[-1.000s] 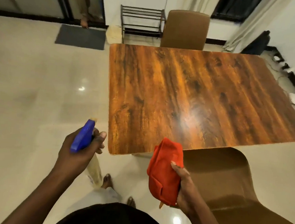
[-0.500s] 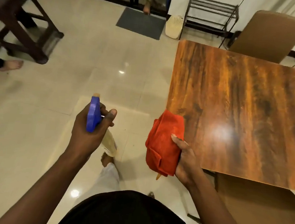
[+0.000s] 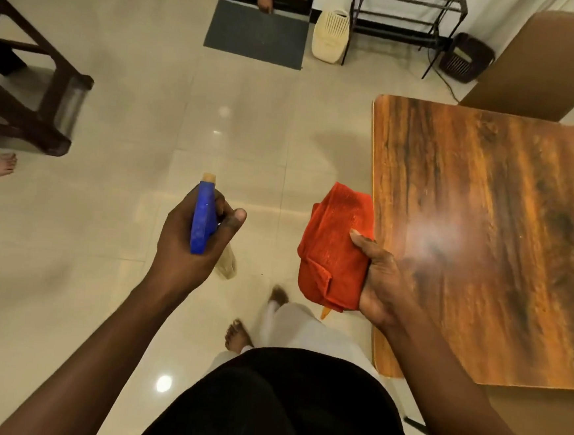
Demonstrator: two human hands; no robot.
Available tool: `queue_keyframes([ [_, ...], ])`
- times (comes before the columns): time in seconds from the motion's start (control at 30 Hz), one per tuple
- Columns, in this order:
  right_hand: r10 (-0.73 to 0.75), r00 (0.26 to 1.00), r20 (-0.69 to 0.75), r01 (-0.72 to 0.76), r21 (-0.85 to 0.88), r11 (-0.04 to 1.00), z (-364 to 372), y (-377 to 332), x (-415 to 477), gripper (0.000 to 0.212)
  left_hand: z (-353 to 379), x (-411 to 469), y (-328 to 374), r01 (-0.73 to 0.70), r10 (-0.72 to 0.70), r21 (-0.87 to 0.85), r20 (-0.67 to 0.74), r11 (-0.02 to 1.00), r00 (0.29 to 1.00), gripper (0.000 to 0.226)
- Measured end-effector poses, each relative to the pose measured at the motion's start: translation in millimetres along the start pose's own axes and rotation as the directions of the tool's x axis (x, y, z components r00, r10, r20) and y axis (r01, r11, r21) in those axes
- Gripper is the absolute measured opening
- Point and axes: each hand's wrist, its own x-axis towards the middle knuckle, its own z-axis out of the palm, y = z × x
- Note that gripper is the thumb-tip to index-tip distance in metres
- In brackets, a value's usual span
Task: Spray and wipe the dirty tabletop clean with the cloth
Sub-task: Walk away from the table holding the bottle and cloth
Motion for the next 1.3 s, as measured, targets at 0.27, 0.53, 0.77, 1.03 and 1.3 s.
queue_keyframes([
  [0.27,-0.073,0.995,-0.072,0.08,0.09,0.993,42,-79,110,0.048,11,167,21,-0.03,0.028,0.02,0.079,0.999,0.996,0.032],
  [0.53,-0.029,0.996,-0.085,0.04,0.132,0.99,94,-197,214,0.038,38,340,59,0.007,-0.009,0.013,0.135,1.0,0.991,0.021],
  [0.77,-0.015,0.994,-0.111,0.035,0.18,0.983,138,-294,314,0.058,64,494,75,-0.015,0.01,0.022,0.206,1.0,0.979,0.023],
  [1.03,-0.039,0.981,-0.188,0.098,0.315,0.944,188,-414,419,0.058,103,701,119,-0.011,0.004,0.018,0.342,1.0,0.94,0.031],
  [1.3,-0.097,0.938,-0.334,0.197,0.28,0.94,198,-527,494,0.055,160,870,161,-0.075,0.062,0.01,0.455,0.997,0.888,0.016],
])
